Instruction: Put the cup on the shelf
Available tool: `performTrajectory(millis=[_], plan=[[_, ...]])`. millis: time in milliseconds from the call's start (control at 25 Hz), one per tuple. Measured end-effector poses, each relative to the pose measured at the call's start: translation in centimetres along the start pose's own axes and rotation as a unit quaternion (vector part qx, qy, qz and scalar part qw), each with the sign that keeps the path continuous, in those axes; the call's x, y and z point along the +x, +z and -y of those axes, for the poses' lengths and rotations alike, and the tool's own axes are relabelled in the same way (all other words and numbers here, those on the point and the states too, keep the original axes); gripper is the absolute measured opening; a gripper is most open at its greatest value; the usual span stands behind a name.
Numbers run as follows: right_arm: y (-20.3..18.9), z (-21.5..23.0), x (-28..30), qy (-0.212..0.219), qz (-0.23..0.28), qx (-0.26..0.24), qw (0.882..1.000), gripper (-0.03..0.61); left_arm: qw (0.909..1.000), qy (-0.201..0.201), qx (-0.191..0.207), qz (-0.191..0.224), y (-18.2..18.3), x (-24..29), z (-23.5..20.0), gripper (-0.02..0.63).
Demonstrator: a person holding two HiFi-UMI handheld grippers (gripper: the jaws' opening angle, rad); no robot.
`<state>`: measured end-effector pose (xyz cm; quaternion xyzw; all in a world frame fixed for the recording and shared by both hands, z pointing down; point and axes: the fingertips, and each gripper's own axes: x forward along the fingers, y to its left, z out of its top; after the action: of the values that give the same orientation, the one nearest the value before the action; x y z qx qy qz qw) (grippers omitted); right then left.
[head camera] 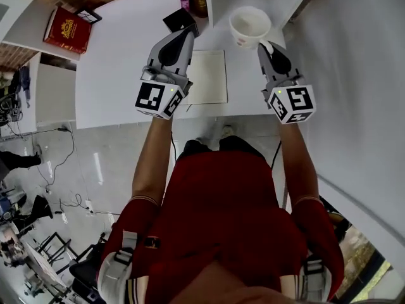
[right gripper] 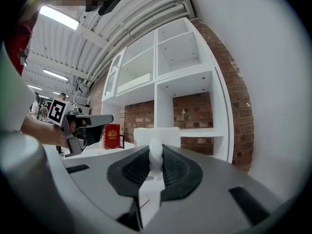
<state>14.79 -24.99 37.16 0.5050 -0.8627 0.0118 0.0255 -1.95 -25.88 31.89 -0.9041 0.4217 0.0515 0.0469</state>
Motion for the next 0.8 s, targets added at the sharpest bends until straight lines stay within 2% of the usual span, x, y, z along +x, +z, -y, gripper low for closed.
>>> performTrajectory(millis=[320,800], plan=[[-2.4,2.5,3.0,0.023,-0.018,0.008,1.000,0.037,0.9996,0.027,-0.004,-0.007,-1.5,2.3,-0.4,0.003],[-6.1,4.6,8.8,0.004,-0.031,0.020,0.999,0.037,0.9992,0.021,-0.006,-0.034,-4.7,5.7,-3.0,0.003]])
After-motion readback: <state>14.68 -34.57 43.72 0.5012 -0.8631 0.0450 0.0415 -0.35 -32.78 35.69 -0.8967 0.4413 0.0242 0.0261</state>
